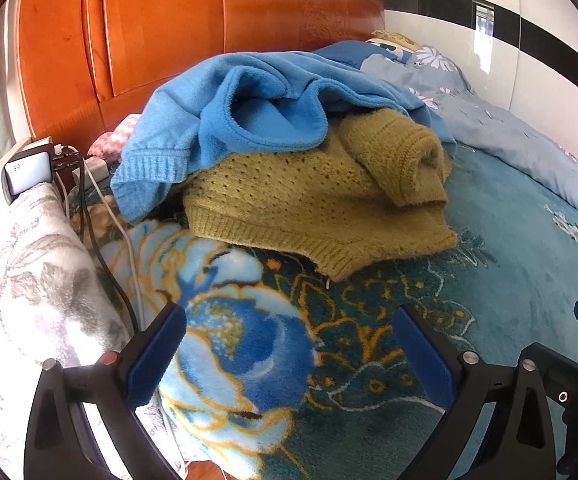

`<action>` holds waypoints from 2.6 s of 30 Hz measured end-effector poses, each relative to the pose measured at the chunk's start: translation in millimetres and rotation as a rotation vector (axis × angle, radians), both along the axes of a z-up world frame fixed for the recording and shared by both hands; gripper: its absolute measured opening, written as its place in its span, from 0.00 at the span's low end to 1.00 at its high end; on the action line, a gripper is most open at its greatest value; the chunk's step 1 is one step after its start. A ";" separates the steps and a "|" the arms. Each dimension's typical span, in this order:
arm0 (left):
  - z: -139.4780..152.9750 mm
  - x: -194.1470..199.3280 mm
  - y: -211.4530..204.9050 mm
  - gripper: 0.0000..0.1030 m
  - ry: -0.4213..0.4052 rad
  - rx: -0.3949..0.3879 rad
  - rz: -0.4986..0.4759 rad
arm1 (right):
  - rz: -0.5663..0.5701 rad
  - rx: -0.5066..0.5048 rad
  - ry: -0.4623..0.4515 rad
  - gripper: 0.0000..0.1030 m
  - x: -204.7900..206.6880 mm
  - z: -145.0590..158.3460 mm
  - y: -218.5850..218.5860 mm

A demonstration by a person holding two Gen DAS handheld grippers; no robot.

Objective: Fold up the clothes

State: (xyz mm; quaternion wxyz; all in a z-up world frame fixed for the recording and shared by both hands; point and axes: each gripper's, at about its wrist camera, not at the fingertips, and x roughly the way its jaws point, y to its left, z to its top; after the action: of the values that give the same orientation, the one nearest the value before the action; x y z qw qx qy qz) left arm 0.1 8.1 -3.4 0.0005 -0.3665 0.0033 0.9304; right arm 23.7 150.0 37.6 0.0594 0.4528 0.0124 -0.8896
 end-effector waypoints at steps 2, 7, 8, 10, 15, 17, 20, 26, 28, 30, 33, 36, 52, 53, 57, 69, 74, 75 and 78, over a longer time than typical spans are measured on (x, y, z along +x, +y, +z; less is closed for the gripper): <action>-0.4 1.2 1.4 1.00 0.004 -0.005 0.000 | -0.001 0.001 -0.002 1.00 0.6 -1.0 -2.0; -1.9 3.9 2.5 1.00 0.005 -0.006 0.006 | -0.004 -0.006 -0.007 1.00 2.1 -5.1 3.0; -2.2 4.9 1.9 1.00 0.006 -0.007 0.009 | -0.004 -0.007 -0.007 1.00 2.2 -5.4 3.7; -2.2 4.3 1.0 1.00 0.003 -0.005 0.011 | -0.001 -0.007 -0.008 1.00 2.9 -6.2 4.6; -2.3 6.7 0.9 1.00 0.003 -0.004 0.009 | -0.003 -0.005 -0.016 1.00 4.1 -8.8 5.6; -2.6 8.5 2.1 1.00 0.012 -0.009 0.007 | -0.004 -0.008 -0.017 1.00 5.1 -9.3 5.6; -2.5 8.7 3.8 1.00 0.013 -0.011 -0.006 | -0.004 -0.008 -0.019 1.00 5.2 -10.2 6.1; -1.1 9.3 4.2 1.00 0.017 -0.008 -0.007 | -0.005 -0.009 -0.014 1.00 6.8 -9.4 7.6; -0.3 9.6 4.7 1.00 0.019 -0.007 -0.011 | -0.006 -0.010 -0.014 1.00 6.7 -8.9 8.2; 1.1 7.9 5.9 1.00 0.022 -0.009 -0.013 | -0.006 -0.009 -0.014 1.00 6.8 -8.7 8.4; 2.5 7.1 6.6 1.00 0.024 -0.006 -0.017 | -0.004 -0.007 -0.012 1.00 7.1 -8.4 8.4; 2.8 7.1 5.8 1.00 0.025 0.006 -0.026 | -0.002 -0.004 -0.010 1.00 7.3 -8.1 8.4; 2.9 6.0 3.4 1.00 0.030 0.027 -0.026 | 0.002 0.011 -0.015 1.00 8.3 -8.2 10.9; 3.3 5.7 3.0 1.00 0.030 0.030 -0.027 | 0.004 0.013 -0.015 1.00 8.3 -8.1 10.8; 4.3 4.3 1.2 1.00 0.028 0.043 -0.030 | 0.003 0.017 -0.018 1.00 7.5 -8.7 10.9; 10.9 0.8 -5.9 1.00 0.048 0.055 -0.031 | 0.001 0.029 -0.030 1.00 6.3 -13.7 14.5; 29.0 -7.1 -14.1 1.00 0.084 0.056 0.003 | -0.002 0.033 -0.033 1.00 5.5 -14.5 17.4; 33.9 -9.9 -17.3 1.00 0.096 0.055 0.011 | -0.004 0.033 -0.033 1.00 5.3 -14.7 18.2; 48.6 -21.1 -27.1 1.00 0.125 0.040 0.031 | -0.011 0.028 -0.037 1.00 5.1 -15.5 21.1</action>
State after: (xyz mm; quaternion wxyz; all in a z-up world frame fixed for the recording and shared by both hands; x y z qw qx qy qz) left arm -21.0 -19.0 45.2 -0.0067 -0.3076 -0.0211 0.9513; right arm 28.8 171.1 22.1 0.0486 0.4701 0.0213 -0.8810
